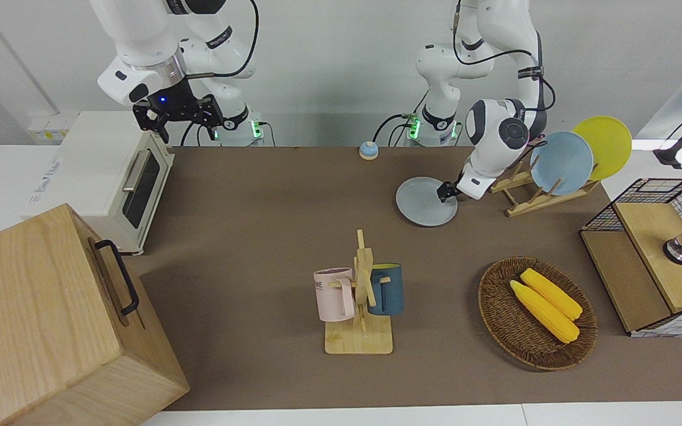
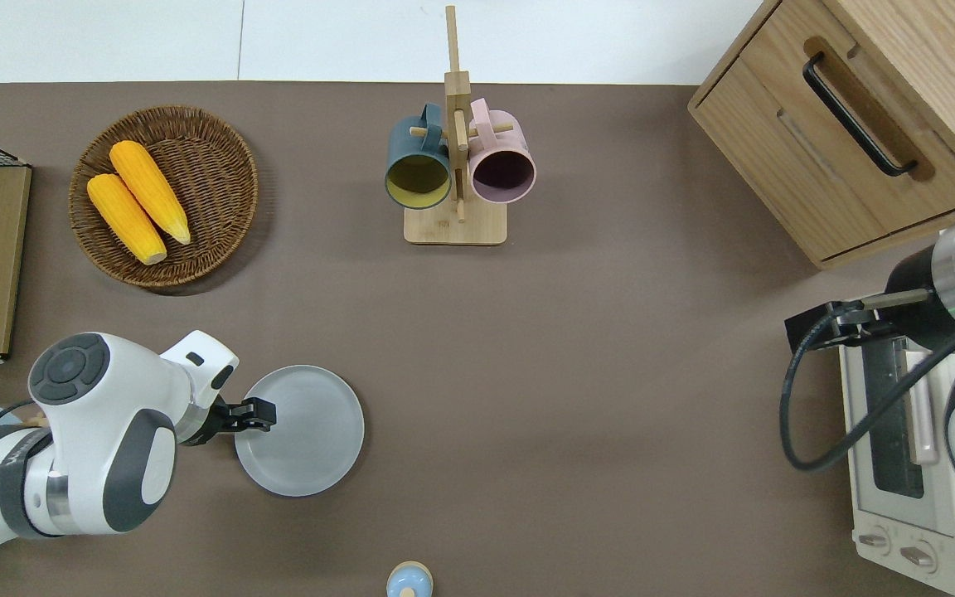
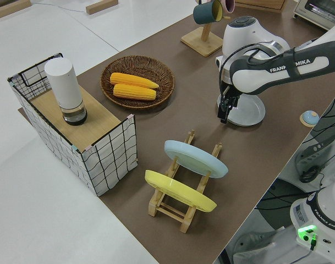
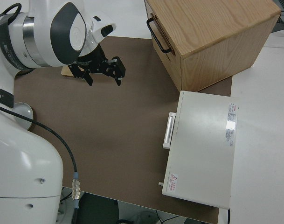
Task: Pick gray plate from table and place it on lower plate rack with left arm
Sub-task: 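Reach the left gripper to the near rim of the gray plate, then close the left gripper on the gray plate rim and lift it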
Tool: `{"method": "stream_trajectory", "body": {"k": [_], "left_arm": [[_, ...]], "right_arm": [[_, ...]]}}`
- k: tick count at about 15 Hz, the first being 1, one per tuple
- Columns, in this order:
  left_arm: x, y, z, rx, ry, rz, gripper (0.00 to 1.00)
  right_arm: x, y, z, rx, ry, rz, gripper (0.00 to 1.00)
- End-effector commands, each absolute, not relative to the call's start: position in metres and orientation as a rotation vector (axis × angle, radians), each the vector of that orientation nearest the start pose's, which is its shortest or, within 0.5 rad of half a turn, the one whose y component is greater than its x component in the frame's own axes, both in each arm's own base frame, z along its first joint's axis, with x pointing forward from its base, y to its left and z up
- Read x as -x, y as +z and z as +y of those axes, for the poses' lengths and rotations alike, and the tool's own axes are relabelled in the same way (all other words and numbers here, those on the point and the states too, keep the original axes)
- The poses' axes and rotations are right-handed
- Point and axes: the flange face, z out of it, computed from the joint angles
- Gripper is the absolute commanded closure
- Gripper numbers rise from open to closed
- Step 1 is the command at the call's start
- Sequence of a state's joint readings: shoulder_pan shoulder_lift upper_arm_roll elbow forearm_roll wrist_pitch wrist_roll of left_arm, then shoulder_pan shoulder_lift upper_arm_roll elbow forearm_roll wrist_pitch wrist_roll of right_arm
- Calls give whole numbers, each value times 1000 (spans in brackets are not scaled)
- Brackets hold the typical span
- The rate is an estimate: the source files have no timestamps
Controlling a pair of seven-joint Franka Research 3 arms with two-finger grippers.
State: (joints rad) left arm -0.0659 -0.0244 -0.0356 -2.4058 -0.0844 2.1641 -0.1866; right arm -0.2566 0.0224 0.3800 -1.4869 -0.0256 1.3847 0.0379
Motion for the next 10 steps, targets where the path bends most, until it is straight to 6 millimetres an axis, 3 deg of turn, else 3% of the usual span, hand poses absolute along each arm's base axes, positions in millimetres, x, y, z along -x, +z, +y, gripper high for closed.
{"method": "stream_trajectory", "body": {"k": [1,4,5,10], "left_arm": [[-458,298,-54,3145,375,-247,17],[-458,294,-53,3138,387,-275,94],[-458,294,-53,3137,385,-285,171],[-458,292,-53,3131,385,-317,757]], "right_arm": [[-536,641,59,3169,196,-105,17],[-536,641,59,3169,196,-105,17],[-536,641,59,3169,196,-105,17],[-536,641,59,3169,196,-105,17]]}}
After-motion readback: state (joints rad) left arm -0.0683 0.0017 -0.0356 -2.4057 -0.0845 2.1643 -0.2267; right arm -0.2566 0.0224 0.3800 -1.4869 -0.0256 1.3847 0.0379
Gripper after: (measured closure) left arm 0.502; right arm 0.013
